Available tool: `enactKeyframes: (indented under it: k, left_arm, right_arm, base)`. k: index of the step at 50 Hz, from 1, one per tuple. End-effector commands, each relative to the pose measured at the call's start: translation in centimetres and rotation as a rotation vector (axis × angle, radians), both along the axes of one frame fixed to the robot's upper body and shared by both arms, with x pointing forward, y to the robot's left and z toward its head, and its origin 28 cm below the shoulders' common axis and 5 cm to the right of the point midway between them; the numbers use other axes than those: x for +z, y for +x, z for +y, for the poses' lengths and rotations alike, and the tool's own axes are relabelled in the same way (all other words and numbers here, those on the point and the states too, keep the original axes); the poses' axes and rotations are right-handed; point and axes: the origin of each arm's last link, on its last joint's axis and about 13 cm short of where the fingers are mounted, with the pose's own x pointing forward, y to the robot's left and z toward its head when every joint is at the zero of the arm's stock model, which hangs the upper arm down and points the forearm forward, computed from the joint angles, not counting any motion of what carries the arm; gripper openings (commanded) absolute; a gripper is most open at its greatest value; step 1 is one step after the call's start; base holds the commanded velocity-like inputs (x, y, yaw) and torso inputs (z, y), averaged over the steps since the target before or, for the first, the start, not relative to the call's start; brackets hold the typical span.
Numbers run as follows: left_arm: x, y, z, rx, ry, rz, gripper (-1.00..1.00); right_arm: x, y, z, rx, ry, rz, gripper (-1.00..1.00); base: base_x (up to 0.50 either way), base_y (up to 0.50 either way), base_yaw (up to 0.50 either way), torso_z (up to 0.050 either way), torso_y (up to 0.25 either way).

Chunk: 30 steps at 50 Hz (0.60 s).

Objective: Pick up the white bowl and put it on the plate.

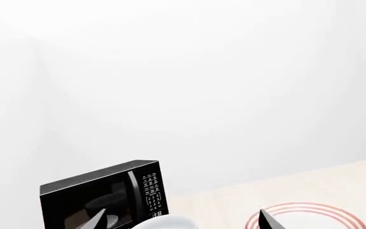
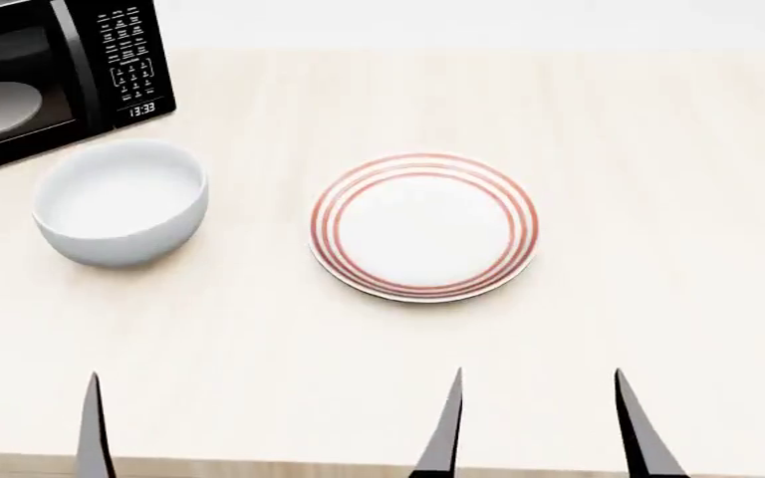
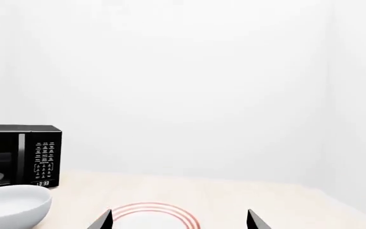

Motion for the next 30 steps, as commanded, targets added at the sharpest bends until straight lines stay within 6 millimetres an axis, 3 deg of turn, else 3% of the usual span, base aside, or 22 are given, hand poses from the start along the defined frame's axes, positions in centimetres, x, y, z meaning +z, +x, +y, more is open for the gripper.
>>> enactKeyframes:
  k: [1,30]
  left_arm:
    - [2.1,-1.32,0.29,0.011,-0.027,-0.061,1.0]
    - [1.61,-1.26,0.18,0.021,0.006,-0.062,1.0]
  right_arm:
    - [0.05,-0.28,-0.2,0.004,0.009,-0.043,1.0]
    - [0.26,-0.36,-0.17,-0.001,0.013,-0.059,1.0]
  base:
    - [0.12,0.0,0.0,0.0,0.0]
    - [0.49,0.0,0.0,0.0,0.0]
